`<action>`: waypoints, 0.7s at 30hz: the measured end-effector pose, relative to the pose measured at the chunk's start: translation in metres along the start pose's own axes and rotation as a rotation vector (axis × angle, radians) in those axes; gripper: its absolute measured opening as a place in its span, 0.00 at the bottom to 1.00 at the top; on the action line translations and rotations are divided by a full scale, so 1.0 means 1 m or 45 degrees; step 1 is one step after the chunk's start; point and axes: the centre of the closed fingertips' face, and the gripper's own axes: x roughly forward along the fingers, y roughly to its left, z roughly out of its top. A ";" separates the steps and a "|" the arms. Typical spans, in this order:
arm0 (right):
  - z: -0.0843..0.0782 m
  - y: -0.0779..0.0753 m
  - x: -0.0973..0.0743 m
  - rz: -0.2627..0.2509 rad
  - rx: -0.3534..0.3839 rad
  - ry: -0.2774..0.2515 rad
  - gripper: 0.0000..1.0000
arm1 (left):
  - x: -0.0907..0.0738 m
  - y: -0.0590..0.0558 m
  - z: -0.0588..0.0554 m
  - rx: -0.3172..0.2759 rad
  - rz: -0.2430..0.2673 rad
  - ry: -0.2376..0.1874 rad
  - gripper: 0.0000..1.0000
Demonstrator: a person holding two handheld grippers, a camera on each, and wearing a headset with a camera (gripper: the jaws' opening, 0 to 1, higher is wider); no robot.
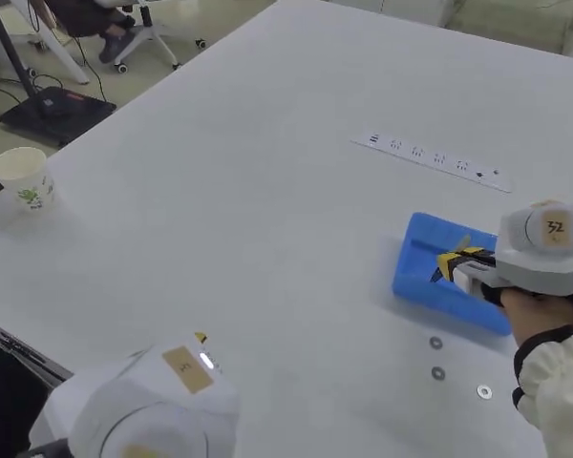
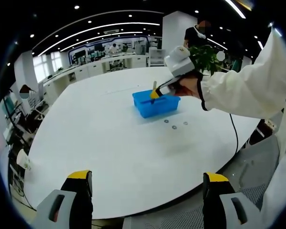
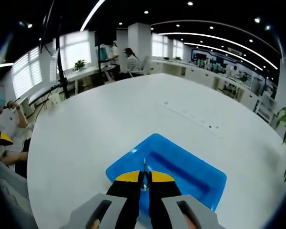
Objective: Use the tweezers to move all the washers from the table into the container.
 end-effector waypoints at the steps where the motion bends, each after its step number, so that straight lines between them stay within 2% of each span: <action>1: -0.001 0.000 0.000 0.001 0.001 0.002 0.02 | 0.000 0.000 0.000 0.001 0.000 -0.001 0.99; 14: -0.001 -0.001 -0.001 0.009 0.026 0.000 0.03 | 0.001 0.000 0.002 0.004 0.001 -0.008 0.99; 21: 0.011 -0.002 -0.013 0.010 0.016 -0.039 0.02 | -0.002 0.000 0.004 0.011 0.001 -0.024 0.99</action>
